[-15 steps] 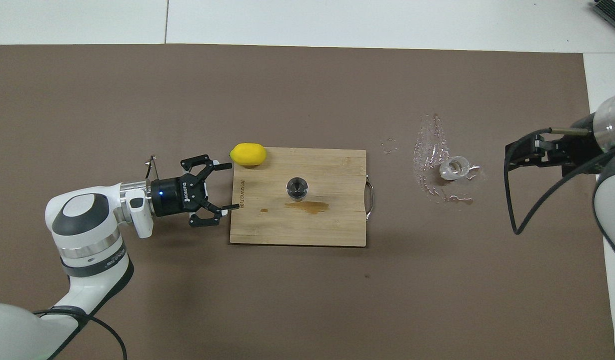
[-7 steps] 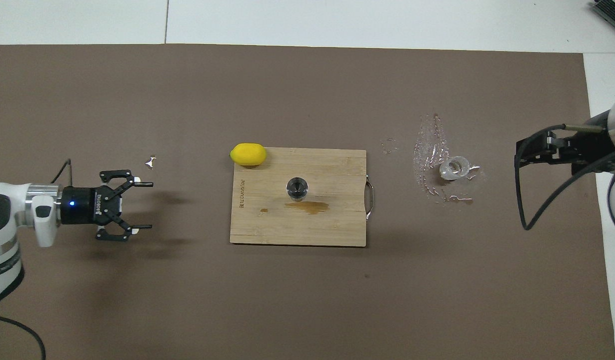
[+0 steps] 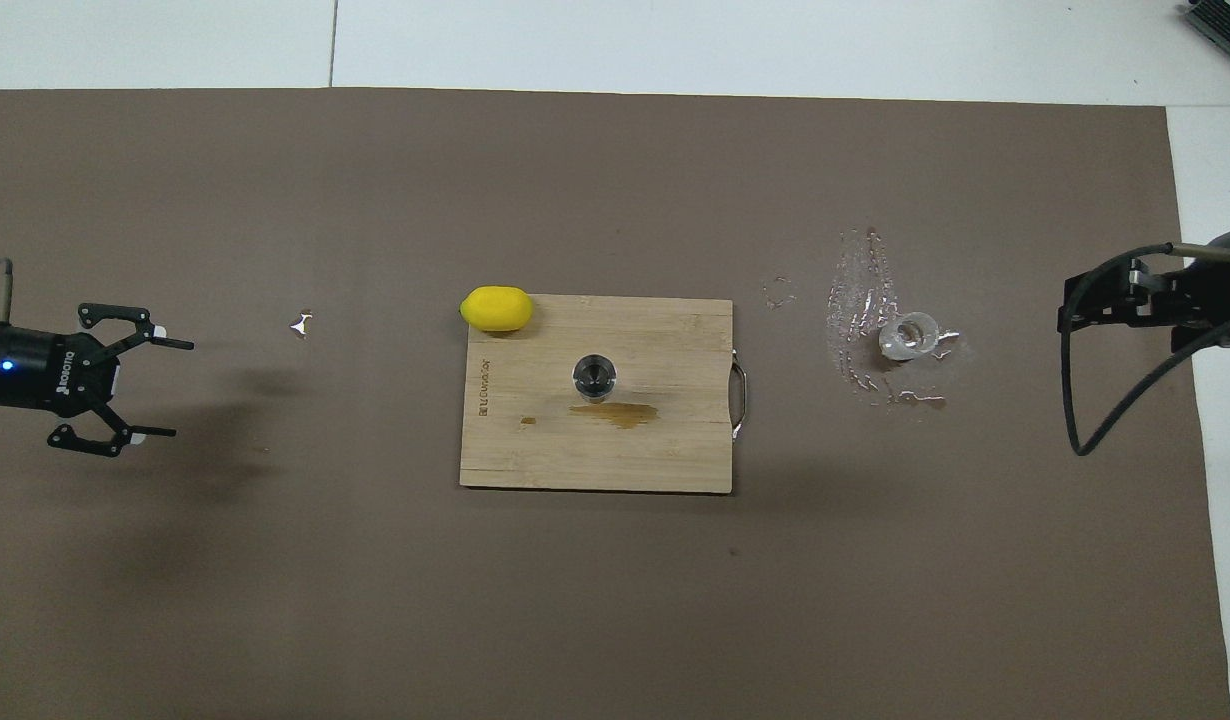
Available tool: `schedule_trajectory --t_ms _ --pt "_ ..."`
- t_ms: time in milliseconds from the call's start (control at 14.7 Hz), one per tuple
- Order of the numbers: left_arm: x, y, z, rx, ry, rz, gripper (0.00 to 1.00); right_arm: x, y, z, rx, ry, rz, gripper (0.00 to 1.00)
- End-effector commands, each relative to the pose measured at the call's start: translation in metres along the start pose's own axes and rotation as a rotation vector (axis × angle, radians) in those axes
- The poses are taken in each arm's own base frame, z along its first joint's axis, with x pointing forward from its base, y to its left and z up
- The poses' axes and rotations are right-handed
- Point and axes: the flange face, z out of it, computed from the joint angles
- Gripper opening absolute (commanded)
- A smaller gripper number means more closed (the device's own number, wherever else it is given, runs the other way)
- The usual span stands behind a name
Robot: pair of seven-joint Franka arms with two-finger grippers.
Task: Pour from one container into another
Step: 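Retract the left gripper while the right gripper reaches the glass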
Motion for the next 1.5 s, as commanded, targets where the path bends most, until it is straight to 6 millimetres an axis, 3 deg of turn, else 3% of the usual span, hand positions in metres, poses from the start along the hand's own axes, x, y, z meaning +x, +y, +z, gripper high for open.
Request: schedule_trajectory --t_ms 0,205,409,546,682,751,1092,1297,1433 --pt "-0.009 -0.023 -0.049 -0.042 -0.066 0.016 1.0 -0.004 0.003 0.007 0.03 -0.002 0.117 0.99" --pt "0.009 -0.029 -0.081 -0.068 -0.144 0.018 1.0 0.008 0.022 0.034 0.145 -0.085 0.377 0.99" --pt "0.024 -0.031 -0.114 -0.053 -0.252 0.043 1.0 0.019 0.014 0.065 0.21 -0.146 0.584 1.0" --pt "0.035 -0.034 -0.123 -0.038 -0.271 0.012 1.0 0.034 0.015 0.098 0.268 -0.209 0.682 1.0" --pt "0.066 -0.039 -0.141 -0.011 -0.321 -0.002 1.0 0.055 0.02 0.133 0.291 -0.233 0.775 1.0" --pt "0.084 -0.04 -0.143 -0.012 -0.355 0.0 1.0 0.061 0.02 0.15 0.311 -0.253 0.809 1.0" --pt "0.128 -0.049 -0.139 0.038 -0.394 -0.114 1.0 0.069 0.05 0.225 0.351 -0.351 0.995 1.0" --pt "0.147 -0.042 -0.154 0.098 -0.429 -0.206 1.0 0.071 0.061 0.25 0.361 -0.37 1.081 1.0" --pt "0.164 -0.04 -0.159 0.139 -0.516 -0.299 1.0 0.076 0.076 0.281 0.392 -0.435 1.142 1.0"
